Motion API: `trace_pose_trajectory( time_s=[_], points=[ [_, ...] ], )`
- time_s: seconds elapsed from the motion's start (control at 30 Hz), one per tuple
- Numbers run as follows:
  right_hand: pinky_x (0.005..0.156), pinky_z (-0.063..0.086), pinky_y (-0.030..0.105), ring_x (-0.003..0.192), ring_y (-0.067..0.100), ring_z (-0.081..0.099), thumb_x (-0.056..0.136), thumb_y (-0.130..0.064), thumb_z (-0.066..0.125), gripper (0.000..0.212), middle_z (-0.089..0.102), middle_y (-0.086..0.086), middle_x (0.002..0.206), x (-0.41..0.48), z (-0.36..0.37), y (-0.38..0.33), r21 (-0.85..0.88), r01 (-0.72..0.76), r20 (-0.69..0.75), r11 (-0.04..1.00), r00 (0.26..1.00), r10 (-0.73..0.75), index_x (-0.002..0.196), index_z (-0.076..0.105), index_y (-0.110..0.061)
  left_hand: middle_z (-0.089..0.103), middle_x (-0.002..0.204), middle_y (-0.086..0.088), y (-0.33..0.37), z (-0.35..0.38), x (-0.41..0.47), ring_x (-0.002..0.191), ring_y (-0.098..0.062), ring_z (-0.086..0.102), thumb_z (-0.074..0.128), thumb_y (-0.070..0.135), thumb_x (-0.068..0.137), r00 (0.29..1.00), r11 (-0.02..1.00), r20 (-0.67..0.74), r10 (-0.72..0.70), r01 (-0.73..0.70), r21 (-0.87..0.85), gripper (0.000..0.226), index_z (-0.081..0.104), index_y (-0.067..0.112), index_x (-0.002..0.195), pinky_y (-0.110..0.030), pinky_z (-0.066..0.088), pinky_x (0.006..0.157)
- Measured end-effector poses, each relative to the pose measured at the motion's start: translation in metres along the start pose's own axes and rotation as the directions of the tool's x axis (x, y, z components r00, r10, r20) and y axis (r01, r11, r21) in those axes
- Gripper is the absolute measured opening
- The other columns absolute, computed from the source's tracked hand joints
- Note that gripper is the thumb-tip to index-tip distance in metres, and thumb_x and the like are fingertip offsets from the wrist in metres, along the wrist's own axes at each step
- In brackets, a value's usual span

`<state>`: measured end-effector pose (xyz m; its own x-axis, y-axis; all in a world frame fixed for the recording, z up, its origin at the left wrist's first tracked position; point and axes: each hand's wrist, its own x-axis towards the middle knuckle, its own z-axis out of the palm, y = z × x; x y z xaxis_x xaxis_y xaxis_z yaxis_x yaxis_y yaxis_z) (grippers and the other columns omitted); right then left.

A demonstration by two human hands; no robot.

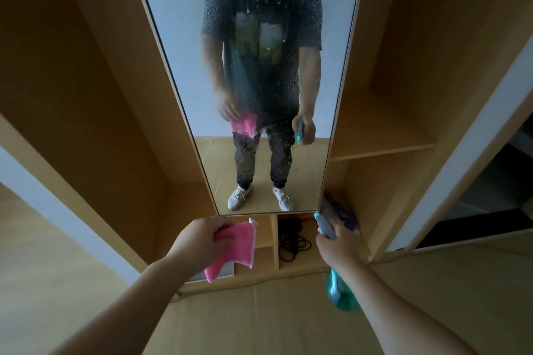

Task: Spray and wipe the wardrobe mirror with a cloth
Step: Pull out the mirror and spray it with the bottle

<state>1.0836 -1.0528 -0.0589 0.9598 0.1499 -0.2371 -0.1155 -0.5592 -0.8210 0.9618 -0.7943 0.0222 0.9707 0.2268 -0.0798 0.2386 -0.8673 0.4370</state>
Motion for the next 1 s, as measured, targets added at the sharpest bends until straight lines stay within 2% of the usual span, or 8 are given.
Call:
trace_pose_trajectory(
  time_s=[0.13, 0.33, 0.47, 0.53, 0.67, 0.77, 0.87, 1.0],
  points=[
    [0.049, 0.038, 0.023, 0.054, 0.014, 0.048, 0.084, -0.016, 0.053, 0.011, 0.048, -0.001, 0.063, -0.002, 0.005, 0.006, -0.002, -0.014, 0.012, 1.0, 1.0, 0.014, 0.074, 0.052, -0.02, 0.065, 0.087, 0.019, -0.002, -0.001, -0.003, 0.077, 0.002, 0.057, 0.062, 0.022, 0.087, 1.0, 1.0, 0.001, -0.001, 0.001, -0.011, 0.021, 0.066, 0.035, 0.104, -0.016, 0.046, 0.063],
    [0.056, 0.042, 0.02, 0.062, 0.015, 0.054, 0.082, -0.008, 0.054, 0.01, 0.058, 0.008, 0.075, -0.005, 0.017, 0.002, -0.054, 0.127, 0.101, 0.99, 0.988, -0.121, 0.09, 0.06, -0.008, 0.062, 0.084, 0.023, -0.013, -0.006, -0.011, 0.077, 0.002, 0.057, 0.065, 0.024, 0.087, 1.0, 0.999, -0.003, -0.021, 0.021, -0.025, 0.022, 0.063, 0.04, 0.101, -0.014, 0.045, 0.063],
    [0.047, 0.038, 0.01, 0.058, 0.009, 0.053, 0.082, -0.007, 0.054, 0.021, 0.057, -0.002, 0.071, -0.008, 0.032, -0.013, -0.042, 0.169, 0.152, 0.985, 0.975, -0.161, 0.085, 0.059, -0.028, 0.061, 0.08, 0.025, -0.022, -0.012, -0.016, 0.074, 0.003, 0.057, 0.065, 0.024, 0.086, 0.999, 0.999, -0.024, -0.034, 0.034, -0.023, 0.026, 0.057, 0.047, 0.092, -0.011, 0.039, 0.058],
    [0.048, 0.038, 0.011, 0.062, 0.009, 0.056, 0.084, -0.009, 0.053, 0.022, 0.058, -0.004, 0.074, -0.008, 0.039, -0.018, -0.053, 0.191, 0.166, 0.98, 0.97, -0.179, 0.088, 0.058, -0.03, 0.061, 0.079, 0.026, -0.027, -0.015, -0.019, 0.073, 0.004, 0.057, 0.065, 0.024, 0.086, 0.999, 0.999, -0.036, -0.041, 0.04, -0.024, 0.025, 0.059, 0.047, 0.092, -0.011, 0.04, 0.059],
    [0.048, 0.039, 0.011, 0.06, 0.009, 0.056, 0.083, -0.011, 0.054, 0.02, 0.058, -0.004, 0.068, -0.009, 0.05, -0.026, -0.065, 0.209, 0.14, 0.976, 0.97, -0.198, 0.079, 0.057, -0.03, 0.06, 0.077, 0.026, -0.035, -0.021, -0.025, 0.072, 0.004, 0.057, 0.065, 0.023, 0.086, 0.998, 0.999, -0.056, -0.041, 0.04, -0.023, 0.026, 0.059, 0.047, 0.092, -0.011, 0.04, 0.056],
    [0.05, 0.04, 0.021, 0.05, 0.01, 0.048, 0.083, -0.012, 0.053, 0.017, 0.05, -0.004, 0.058, -0.009, 0.057, -0.027, -0.054, 0.178, 0.107, 0.983, 0.979, -0.171, 0.068, 0.054, -0.02, 0.06, 0.079, 0.025, -0.043, -0.024, -0.028, 0.072, 0.003, 0.057, 0.066, 0.022, 0.086, 0.996, 0.997, -0.066, -0.067, 0.065, -0.03, 0.023, 0.064, 0.041, 0.099, -0.01, 0.038, 0.055],
    [0.05, 0.039, 0.024, 0.05, 0.012, 0.046, 0.082, -0.013, 0.054, 0.022, 0.047, -0.004, 0.055, -0.01, 0.061, -0.03, -0.056, 0.156, 0.068, 0.986, 0.986, -0.152, 0.062, 0.049, -0.021, 0.061, 0.081, 0.024, -0.05, -0.027, -0.031, 0.074, 0.003, 0.057, 0.067, 0.022, 0.085, 0.992, 0.995, -0.081, -0.093, 0.089, -0.048, 0.022, 0.066, 0.037, 0.102, -0.011, 0.038, 0.057],
    [0.057, 0.044, 0.024, 0.069, 0.021, 0.059, 0.084, -0.013, 0.054, 0.008, 0.061, 0.007, 0.075, -0.013, 0.064, -0.038, -0.043, 0.169, 0.121, 0.985, 0.979, -0.163, 0.081, 0.062, -0.016, 0.063, 0.085, 0.022, -0.055, -0.032, -0.034, 0.076, 0.002, 0.057, 0.066, 0.025, 0.087, 0.991, 0.994, -0.086, -0.104, 0.101, -0.039, 0.022, 0.066, 0.036, 0.105, -0.012, 0.04, 0.059]
  ],
)
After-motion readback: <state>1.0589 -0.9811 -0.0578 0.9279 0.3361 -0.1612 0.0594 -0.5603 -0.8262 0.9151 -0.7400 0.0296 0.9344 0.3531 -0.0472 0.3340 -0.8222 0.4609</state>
